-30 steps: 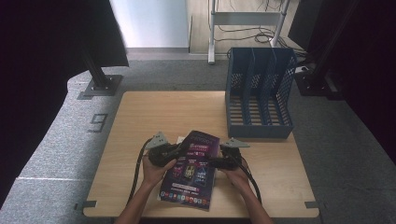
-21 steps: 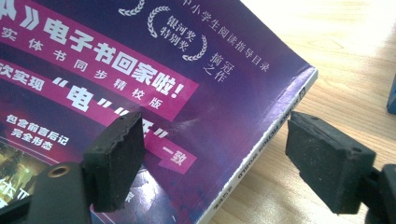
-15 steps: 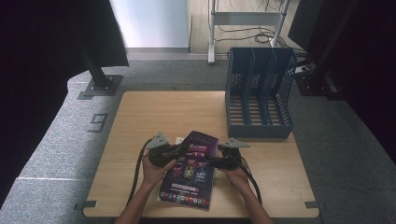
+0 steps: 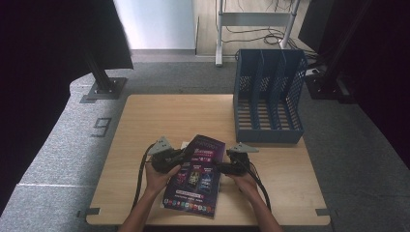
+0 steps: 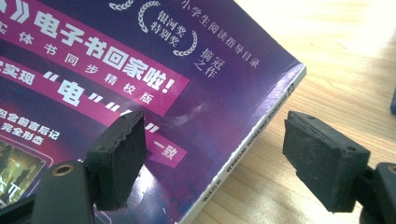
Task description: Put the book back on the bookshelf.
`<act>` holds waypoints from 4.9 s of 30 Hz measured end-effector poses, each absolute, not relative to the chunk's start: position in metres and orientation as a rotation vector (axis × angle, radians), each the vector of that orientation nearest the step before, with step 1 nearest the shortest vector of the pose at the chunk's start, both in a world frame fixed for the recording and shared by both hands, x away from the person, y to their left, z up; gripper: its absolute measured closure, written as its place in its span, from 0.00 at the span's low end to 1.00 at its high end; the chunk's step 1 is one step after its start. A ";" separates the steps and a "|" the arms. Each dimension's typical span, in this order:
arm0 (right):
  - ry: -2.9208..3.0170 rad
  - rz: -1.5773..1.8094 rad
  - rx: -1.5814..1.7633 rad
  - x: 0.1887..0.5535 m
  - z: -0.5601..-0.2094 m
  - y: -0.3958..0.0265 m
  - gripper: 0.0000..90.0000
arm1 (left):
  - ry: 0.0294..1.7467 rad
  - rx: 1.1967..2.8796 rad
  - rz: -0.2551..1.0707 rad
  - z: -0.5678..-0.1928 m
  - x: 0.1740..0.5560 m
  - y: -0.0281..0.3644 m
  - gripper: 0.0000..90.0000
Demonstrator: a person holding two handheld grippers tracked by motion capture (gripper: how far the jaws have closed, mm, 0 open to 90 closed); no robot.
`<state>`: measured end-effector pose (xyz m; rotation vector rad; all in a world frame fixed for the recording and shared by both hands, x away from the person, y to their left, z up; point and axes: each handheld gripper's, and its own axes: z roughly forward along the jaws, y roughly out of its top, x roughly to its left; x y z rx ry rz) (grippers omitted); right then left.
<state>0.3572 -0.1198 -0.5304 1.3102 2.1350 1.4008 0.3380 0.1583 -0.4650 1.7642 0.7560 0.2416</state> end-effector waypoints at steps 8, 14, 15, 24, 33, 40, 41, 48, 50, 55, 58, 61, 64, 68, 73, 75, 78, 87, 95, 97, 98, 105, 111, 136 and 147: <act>2.159 1.413 1.296 0.358 -0.532 -0.118 0.22 | 0.752 1.770 0.236 -0.466 0.338 0.156 0.95; 2.174 1.433 1.319 0.361 -0.534 -0.119 0.24 | 0.756 1.767 0.233 -0.466 0.338 0.157 0.95; 2.174 1.445 1.323 0.361 -0.534 -0.118 0.23 | 0.755 1.764 0.229 -0.466 0.338 0.157 0.95; 2.187 1.448 1.318 0.361 -0.536 -0.115 0.21 | 0.750 1.769 0.223 -0.467 0.338 0.156 0.95; 2.175 1.405 1.322 0.359 -0.534 -0.115 0.26 | 0.786 1.794 0.243 -0.472 0.340 0.157 0.95; 2.179 1.396 1.306 0.357 -0.532 -0.112 0.27 | 0.851 1.842 0.239 -0.485 0.349 0.158 0.95; 2.185 1.384 1.301 0.357 -0.532 -0.111 0.27 | 0.857 1.845 0.235 -0.487 0.351 0.159 0.95; 2.187 1.376 1.302 0.356 -0.533 -0.109 0.28 | 0.910 1.868 0.226 -0.500 0.359 0.160 0.95; 2.189 1.363 1.305 0.356 -0.533 -0.107 0.28 | 0.924 1.888 0.224 -0.505 0.361 0.158 0.95; 2.201 1.312 1.301 0.357 -0.536 -0.101 0.28 | 0.948 1.915 0.220 -0.513 0.365 0.156 0.95; 2.203 1.301 1.307 0.359 -0.537 -0.098 0.29 | 0.961 1.929 0.221 -0.517 0.368 0.156 0.95; 2.208 1.282 1.312 0.361 -0.537 -0.094 0.29 | 0.977 1.931 0.218 -0.520 0.370 0.158 0.95; 2.212 1.284 1.318 0.363 -0.536 -0.092 0.30 | 0.989 1.933 0.217 -0.521 0.371 0.159 0.95; 2.224 1.271 1.323 0.366 -0.538 -0.092 0.31 | 0.998 1.937 0.218 -0.523 0.373 0.160 0.95; 2.235 1.264 1.344 0.369 -0.541 -0.090 0.32 | 1.006 1.937 0.214 -0.526 0.374 0.162 0.95; 2.245 1.255 1.339 0.371 -0.542 -0.088 0.32 | 1.005 1.938 0.214 -0.526 0.374 0.162 0.95; 2.261 1.251 1.341 0.375 -0.542 -0.087 0.34 | 1.008 1.938 0.207 -0.527 0.375 0.163 0.95; 2.293 1.322 1.380 0.389 -0.549 -0.093 0.37 | 1.017 1.939 0.204 -0.528 0.376 0.163 0.95; 2.332 1.285 1.371 0.400 -0.546 -0.089 0.37 | 1.018 1.935 0.200 -0.528 0.377 0.165 0.95; 2.324 1.284 1.375 0.402 -0.545 -0.089 0.38 | 1.019 1.934 0.198 -0.528 0.377 0.165 0.95; 2.320 1.280 1.376 0.403 -0.545 -0.088 0.39 | 1.019 1.934 0.199 -0.528 0.377 0.165 0.95; 2.311 1.256 1.377 0.405 -0.544 -0.086 0.42 | 1.020 1.932 0.201 -0.528 0.377 0.165 0.95; 2.302 1.261 1.393 0.405 -0.543 -0.088 0.47 | 1.020 1.928 0.198 -0.528 0.377 0.166 0.95; 2.236 1.388 1.267 0.390 -0.511 -0.104 0.73 | 0.948 1.843 0.204 -0.502 0.368 0.175 0.95; 2.180 1.464 1.179 0.379 -0.487 -0.110 0.75 | 0.899 1.796 0.234 -0.483 0.358 0.177 0.95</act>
